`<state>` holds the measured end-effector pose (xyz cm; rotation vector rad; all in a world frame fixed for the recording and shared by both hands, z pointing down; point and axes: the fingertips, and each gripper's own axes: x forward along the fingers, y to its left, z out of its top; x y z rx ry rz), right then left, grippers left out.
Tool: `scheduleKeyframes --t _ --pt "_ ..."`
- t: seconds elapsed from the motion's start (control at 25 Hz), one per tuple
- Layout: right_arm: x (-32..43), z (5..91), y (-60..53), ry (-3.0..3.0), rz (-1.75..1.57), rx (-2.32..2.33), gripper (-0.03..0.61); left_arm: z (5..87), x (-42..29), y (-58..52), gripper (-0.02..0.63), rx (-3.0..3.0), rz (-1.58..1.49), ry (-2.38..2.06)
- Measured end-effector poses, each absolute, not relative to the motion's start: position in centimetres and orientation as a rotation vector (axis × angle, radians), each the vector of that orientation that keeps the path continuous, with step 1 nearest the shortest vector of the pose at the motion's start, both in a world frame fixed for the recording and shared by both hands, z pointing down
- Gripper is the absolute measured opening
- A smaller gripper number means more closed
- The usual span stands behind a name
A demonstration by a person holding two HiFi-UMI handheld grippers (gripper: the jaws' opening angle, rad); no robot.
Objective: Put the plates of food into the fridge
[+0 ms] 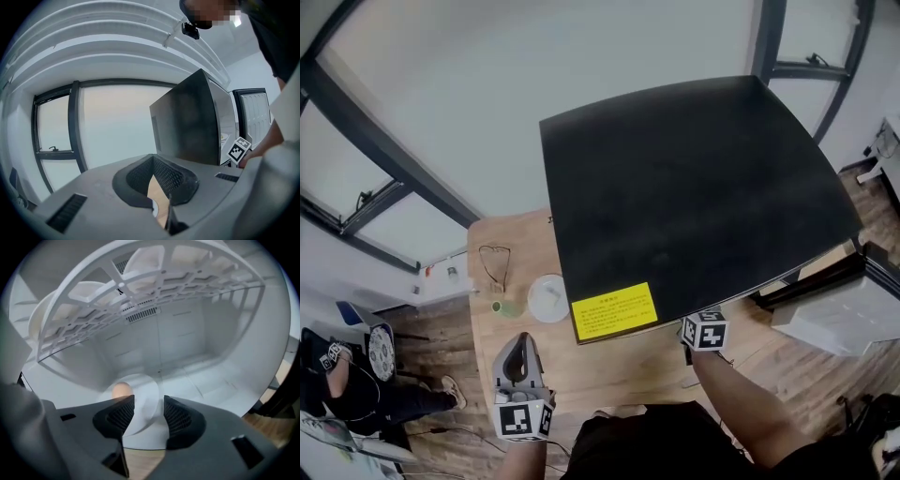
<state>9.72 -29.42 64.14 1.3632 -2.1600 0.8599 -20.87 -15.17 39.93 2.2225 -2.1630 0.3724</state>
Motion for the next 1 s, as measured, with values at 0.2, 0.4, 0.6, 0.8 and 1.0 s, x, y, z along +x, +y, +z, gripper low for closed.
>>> scheduleKeyframes --t 0.2,0.4,0.6,0.8,1.0 --pt "10.8 61.1 -28.7 -2.255 0.738 1.400 0.212 39.5 -19.9 -15.7 0.003 2.256 0.328 -2.143" --pt "12.7 56.6 -25.6 -2.418 0.629 1.370 0.210 39.5 -17.4 -15.3 0.003 2.289 0.265 -2.090" --pt "15.1 52.7 -24.0 -2.506 0.607 1.377 0.174 40.1 -15.8 -15.3 0.003 2.320 0.227 -2.058" --pt "17.0 49.2 -22.8 -2.556 0.601 1.398 0.058 39.5 -14.7 -15.1 0.003 2.362 0.230 -2.045" --pt "17.2 46.6 -21.7 -2.603 0.463 1.372 0.026 40.2 -14.1 -14.5 0.003 2.332 0.219 -2.035"
